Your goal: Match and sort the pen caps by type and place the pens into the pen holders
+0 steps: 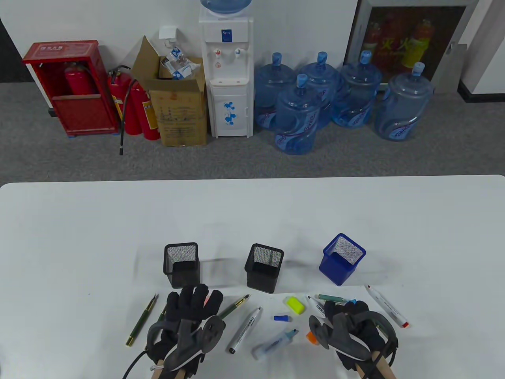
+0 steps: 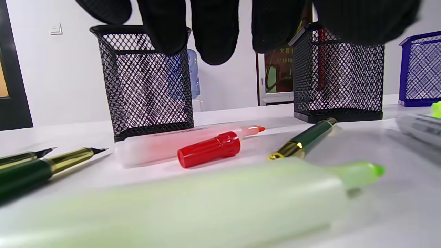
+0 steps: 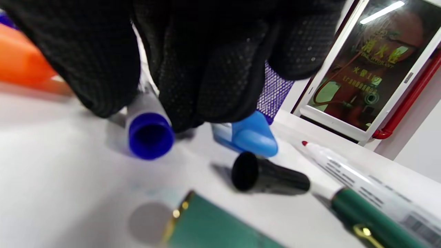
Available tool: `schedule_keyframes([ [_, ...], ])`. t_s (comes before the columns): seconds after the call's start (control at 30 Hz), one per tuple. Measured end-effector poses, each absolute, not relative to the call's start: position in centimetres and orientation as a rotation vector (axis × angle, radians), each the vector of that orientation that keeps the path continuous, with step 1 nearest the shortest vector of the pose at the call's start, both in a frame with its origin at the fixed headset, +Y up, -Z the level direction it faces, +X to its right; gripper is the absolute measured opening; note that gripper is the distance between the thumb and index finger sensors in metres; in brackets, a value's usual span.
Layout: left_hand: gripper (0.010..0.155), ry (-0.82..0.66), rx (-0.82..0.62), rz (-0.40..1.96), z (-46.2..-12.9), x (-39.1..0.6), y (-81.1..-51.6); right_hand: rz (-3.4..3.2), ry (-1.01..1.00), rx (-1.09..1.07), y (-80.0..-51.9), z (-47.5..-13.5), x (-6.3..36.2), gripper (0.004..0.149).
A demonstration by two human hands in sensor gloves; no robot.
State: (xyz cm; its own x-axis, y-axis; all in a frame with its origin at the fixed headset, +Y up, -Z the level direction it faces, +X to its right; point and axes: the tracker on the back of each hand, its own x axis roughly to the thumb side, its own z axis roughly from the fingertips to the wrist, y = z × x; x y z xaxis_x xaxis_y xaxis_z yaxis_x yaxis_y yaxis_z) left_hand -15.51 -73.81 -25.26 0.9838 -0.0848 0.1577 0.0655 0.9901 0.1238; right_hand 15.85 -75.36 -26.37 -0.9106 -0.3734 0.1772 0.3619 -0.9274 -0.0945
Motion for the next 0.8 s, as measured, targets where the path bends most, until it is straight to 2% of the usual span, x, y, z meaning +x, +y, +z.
schedule_keyframes([
  [0.13, 0.073, -0.167, 0.118, -0.081, -25.2, -15.4, -73.8, -2.740, 0.112, -0.254, -74.9, -26.3, 16.2, 0.063],
  [0.37, 0.072, -0.187, 0.128, -0.071, -25.1, -15.1, -73.7, -2.854, 0.426, -0.357, -72.6, -25.1, 18.5, 0.068],
  [0.47, 0.070, -0.224, 0.132, -0.027, -24.8, -14.1, -73.4, -2.786, 0.557, -0.389, -72.5, -24.8, 18.6, 0.062],
  [0.63, 0.056, -0.302, 0.157, 0.004, -24.5, -10.0, -71.9, -2.768, 0.575, -0.413, -72.5, -24.7, 18.1, 0.059],
  [0.8, 0.059, -0.318, 0.101, -0.277, -25.2, -3.1, -71.8, -2.755, 0.595, -0.405, -72.4, -24.7, 18.3, 0.059],
])
